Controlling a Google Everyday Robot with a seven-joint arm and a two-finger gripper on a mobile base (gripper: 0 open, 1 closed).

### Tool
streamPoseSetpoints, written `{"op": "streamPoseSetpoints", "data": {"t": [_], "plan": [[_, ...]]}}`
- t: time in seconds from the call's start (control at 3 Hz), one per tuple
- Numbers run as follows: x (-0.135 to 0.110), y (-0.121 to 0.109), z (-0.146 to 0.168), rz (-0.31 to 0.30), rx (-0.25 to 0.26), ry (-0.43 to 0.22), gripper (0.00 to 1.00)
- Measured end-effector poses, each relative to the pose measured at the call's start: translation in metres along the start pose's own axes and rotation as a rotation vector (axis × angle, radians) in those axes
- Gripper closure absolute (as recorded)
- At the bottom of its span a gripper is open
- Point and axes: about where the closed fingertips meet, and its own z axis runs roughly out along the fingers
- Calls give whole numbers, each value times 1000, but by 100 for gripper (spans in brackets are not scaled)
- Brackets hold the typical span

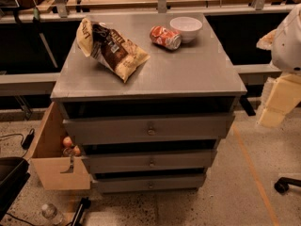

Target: Open bottom drawer

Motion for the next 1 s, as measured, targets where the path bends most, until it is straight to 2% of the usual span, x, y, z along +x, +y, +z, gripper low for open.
{"op": "streamPoseSetpoints", "data": {"t": [0.33, 0.67, 1.0], "plan": [[11, 14, 34, -3, 58, 48, 0], [40, 29, 97, -28, 73, 88, 0], [75, 45, 177, -69, 43, 82, 0]]}}
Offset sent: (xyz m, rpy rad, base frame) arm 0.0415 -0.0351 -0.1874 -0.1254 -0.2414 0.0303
